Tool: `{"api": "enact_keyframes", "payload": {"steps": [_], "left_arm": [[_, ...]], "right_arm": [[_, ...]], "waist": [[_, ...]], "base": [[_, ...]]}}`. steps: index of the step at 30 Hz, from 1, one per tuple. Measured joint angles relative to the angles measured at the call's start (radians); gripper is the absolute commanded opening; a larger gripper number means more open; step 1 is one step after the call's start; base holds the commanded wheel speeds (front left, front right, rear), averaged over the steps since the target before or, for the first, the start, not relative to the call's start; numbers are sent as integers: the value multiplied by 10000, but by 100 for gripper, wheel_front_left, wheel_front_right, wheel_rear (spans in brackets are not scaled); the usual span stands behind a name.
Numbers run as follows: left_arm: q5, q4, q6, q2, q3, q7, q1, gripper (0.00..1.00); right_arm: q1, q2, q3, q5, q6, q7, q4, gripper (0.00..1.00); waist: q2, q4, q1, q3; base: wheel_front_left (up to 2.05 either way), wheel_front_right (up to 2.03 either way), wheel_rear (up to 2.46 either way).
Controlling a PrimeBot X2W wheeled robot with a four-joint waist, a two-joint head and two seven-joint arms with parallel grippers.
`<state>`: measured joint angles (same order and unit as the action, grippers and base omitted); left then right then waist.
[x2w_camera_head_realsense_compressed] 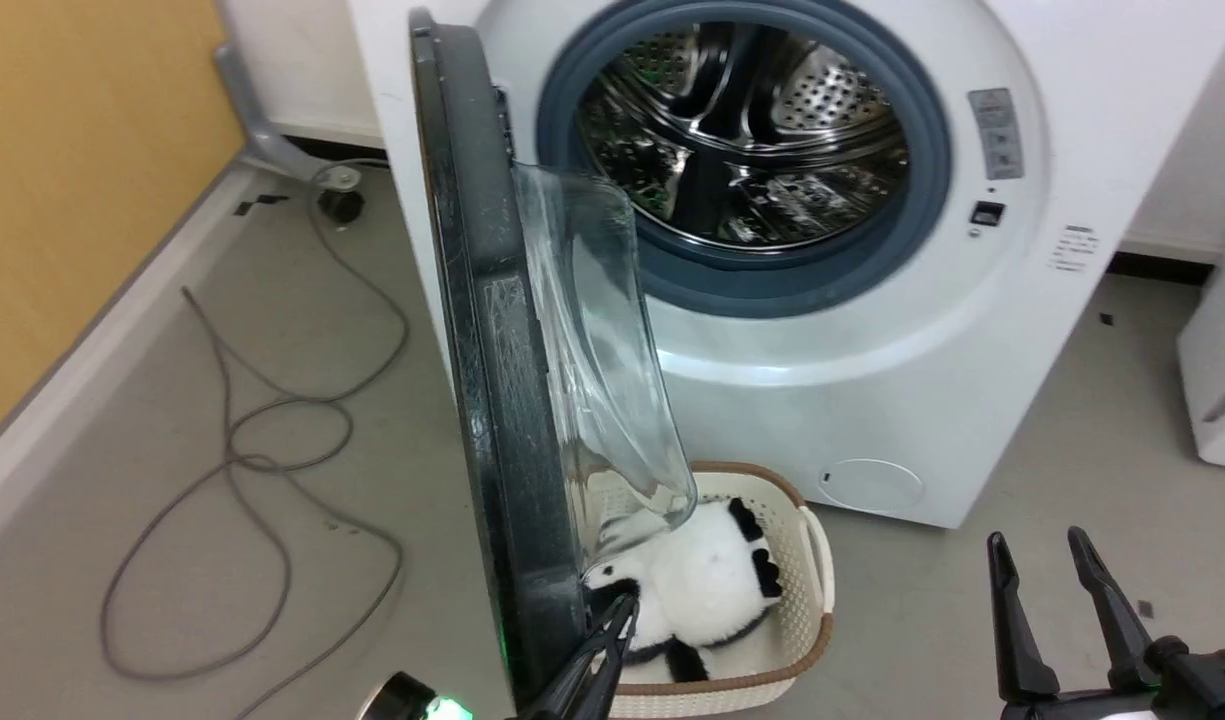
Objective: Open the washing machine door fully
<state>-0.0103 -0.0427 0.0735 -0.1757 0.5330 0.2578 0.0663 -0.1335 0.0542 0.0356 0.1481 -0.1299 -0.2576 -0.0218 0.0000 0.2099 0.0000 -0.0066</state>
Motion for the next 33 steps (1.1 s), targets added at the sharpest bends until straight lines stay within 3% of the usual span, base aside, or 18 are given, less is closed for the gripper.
{"api": "enact_keyframes", "payload": {"steps": [19,25,33], "left_arm": [[-372,-307,736,-621,-1060,-2,569,0],[-640,-288,1012,-951,-1929,-4,566,0],[-1396,276,1103,-953,-3267,-4,27,0]], "right_arm": [[-6,-6,27,15,0,0,38,100],[-1,-8,-25,-52,0,0,27,100],[93,-8,-84,-249,0,0,-4,100]], "waist": [[0,1846,0,247],[0,2286,0,476],[0,2387,0,889]], "base": [[0,0,0],[0,0,0],[0,0,0]]}}
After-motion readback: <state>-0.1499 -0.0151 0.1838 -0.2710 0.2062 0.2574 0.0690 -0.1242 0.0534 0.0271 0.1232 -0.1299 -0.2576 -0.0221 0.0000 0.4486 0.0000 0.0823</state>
